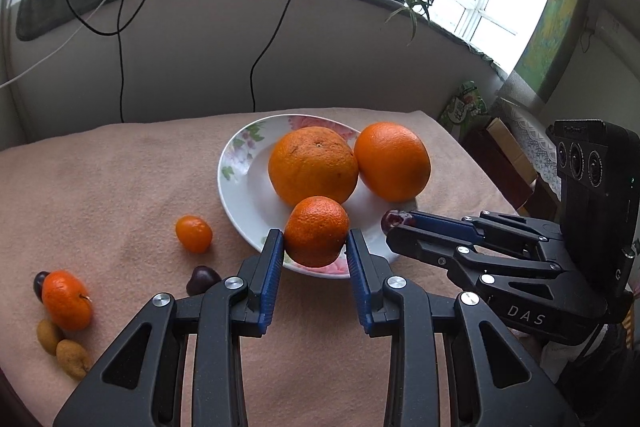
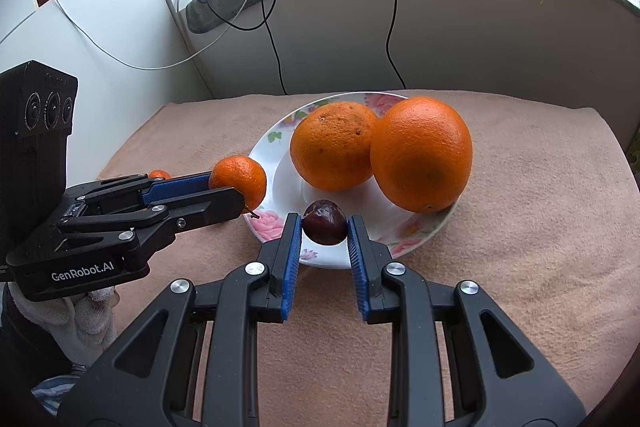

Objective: Organize fruits
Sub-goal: 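Lift the plum with the right tool while the left tool carries the tangerine to the plate, then open both tools to set the plum and tangerine on the plate, then move the right tool to a small tangerine while the left tool reaches a brown kiwi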

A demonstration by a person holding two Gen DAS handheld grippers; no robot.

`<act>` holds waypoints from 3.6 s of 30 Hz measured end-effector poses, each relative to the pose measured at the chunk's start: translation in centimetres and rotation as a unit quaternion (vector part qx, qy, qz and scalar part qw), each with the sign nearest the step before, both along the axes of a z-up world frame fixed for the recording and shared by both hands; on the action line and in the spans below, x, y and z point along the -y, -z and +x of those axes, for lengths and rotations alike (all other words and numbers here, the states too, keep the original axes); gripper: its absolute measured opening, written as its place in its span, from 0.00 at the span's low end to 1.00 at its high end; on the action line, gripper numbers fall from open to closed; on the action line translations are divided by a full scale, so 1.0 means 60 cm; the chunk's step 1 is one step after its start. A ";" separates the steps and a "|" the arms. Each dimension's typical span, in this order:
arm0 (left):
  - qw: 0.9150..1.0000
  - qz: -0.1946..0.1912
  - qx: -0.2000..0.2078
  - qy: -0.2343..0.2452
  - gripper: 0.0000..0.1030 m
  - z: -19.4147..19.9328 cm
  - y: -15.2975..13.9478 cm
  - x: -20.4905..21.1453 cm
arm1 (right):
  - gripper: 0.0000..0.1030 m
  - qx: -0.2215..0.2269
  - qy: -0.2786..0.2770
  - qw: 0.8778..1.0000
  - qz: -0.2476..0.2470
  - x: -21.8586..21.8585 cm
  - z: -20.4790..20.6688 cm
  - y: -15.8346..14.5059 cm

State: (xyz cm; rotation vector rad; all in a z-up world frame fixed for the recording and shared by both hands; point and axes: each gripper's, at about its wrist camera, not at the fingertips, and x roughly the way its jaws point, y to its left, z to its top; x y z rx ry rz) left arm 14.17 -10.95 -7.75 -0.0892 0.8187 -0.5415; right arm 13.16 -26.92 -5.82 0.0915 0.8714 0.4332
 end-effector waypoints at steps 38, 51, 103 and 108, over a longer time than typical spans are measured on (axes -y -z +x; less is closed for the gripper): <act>0.998 0.020 0.031 -0.042 0.69 -0.006 -0.016 -0.019 | 0.82 0.024 0.026 0.999 -0.011 0.010 -0.013 -0.018; 0.996 0.031 0.055 -0.058 0.70 -0.019 -0.031 -0.036 | 0.85 0.029 0.027 0.999 -0.015 0.005 -0.016 -0.029; 0.984 -0.017 -0.023 -0.178 0.41 -0.062 0.053 -0.313 | 0.65 0.002 -0.165 0.986 -0.005 -0.276 0.025 -0.001; 0.984 -0.026 -0.037 -0.172 0.35 -0.057 0.065 -0.318 | 0.54 -0.026 -0.183 0.983 0.005 -0.310 0.043 0.019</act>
